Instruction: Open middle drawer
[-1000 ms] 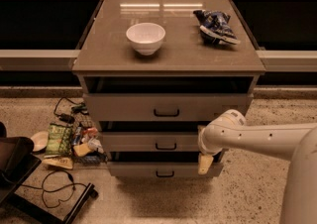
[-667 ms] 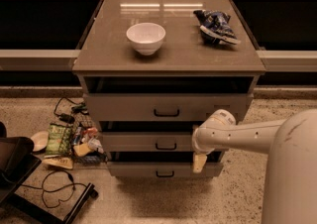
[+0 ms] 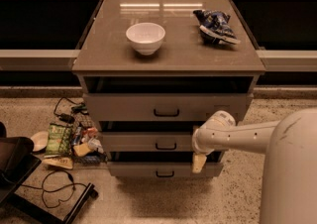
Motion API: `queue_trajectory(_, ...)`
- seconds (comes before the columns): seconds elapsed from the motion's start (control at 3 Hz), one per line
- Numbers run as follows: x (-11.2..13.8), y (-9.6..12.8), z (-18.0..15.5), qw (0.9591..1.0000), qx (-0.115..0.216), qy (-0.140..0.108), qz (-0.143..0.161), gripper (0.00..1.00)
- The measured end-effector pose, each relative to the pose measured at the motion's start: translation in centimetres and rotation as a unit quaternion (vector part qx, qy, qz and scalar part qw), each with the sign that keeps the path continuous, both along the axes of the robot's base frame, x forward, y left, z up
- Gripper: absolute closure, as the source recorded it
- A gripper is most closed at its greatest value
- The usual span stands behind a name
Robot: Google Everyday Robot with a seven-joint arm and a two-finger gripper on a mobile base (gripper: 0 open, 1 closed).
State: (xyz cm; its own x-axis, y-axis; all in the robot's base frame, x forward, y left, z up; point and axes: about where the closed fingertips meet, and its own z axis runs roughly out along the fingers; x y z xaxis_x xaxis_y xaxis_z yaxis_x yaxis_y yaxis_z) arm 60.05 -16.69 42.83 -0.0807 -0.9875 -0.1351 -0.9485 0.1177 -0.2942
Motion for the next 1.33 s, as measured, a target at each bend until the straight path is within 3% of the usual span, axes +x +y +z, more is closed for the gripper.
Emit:
queue_trajectory(0.33, 0.1, 0.2, -0.7, 1.0, 0.006, 0.003, -0.002, 0.0)
queue_trajectory(1.33, -0.6, 1.6, -2.2, 0.9993, -0.006, 0.036, -0.006, 0.66)
